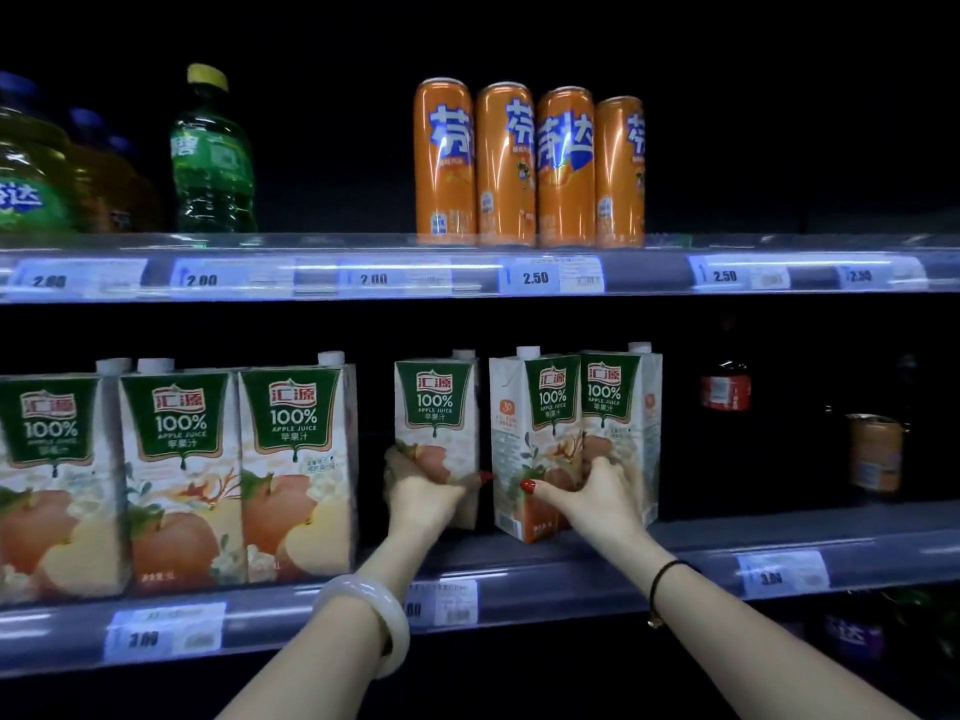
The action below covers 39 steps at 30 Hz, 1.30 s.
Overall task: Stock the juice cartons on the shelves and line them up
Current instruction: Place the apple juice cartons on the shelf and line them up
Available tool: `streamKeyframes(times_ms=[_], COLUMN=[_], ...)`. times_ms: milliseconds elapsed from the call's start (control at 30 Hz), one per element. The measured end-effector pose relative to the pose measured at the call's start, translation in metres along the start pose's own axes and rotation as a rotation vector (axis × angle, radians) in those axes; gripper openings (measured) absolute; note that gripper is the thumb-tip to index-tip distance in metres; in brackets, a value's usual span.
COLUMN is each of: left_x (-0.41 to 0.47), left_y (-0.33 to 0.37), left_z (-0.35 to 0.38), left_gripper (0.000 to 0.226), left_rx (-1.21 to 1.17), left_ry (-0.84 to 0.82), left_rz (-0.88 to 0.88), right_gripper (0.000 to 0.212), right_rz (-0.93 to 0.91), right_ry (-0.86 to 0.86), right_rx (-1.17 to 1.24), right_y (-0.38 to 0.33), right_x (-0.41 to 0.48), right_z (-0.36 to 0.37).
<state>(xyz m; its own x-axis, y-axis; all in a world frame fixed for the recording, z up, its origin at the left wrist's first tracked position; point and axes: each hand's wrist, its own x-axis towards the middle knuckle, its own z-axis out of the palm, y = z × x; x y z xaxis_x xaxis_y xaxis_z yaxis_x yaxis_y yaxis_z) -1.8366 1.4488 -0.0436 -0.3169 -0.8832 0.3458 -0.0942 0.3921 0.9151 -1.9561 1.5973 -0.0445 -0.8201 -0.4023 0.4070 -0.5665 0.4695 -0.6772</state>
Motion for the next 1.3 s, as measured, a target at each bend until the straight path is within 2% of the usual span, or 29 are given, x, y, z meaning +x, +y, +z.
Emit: streamKeyframes(times_ms=[200,300,467,600,733,900,1067,1300], left_x=[0.003,0.004,0.001,0.000,-0.003,-0.012,-0.027,-0.048], left_y=[-0.003,-0.003,-0.003,-0.002,0.001,0.006,0.011,0.018], left_z=[0.003,0.002,0.000,-0.002,-0.005,-0.010,-0.017,-0.029], left_gripper=[0.100,0.100,0.093,0.091,0.093,0.093,0.081,0.082], left_rx=[0.089,0.123,0.127,0.116,0.137,0.217,0.224,0.244], left_ry=[0.032,0.032,0.064,0.067,0.063,0.055,0.063,0.071], left_rz=[0.022,0.021,0.010,0.015,0.010,0.017,0.022,0.018], right_gripper=[0.073,0.084,0.084,0.089,0.083,0.084,0.084,0.078], right_rz=[-0.013,-0.010,-0.001,0.000,0.007,0.004,-0.022,-0.050], right_ry=[-0.045,-0.079,-0.015,0.020,0.028,0.058,0.119,0.140], right_rx=[0.164,0.135,0.066,0.127,0.175,0.087,0.039,0.048], right_y=[0.003,0.000,-0.001,0.000,-0.001,-0.001,-0.005,-0.014], right_x=[0.000,-0.001,-0.003,-0.008,-0.009,-0.009,-0.019,-0.042], right_z=[-0.002,0.000,0.003,0.005,0.005,0.003,0.003,-0.003])
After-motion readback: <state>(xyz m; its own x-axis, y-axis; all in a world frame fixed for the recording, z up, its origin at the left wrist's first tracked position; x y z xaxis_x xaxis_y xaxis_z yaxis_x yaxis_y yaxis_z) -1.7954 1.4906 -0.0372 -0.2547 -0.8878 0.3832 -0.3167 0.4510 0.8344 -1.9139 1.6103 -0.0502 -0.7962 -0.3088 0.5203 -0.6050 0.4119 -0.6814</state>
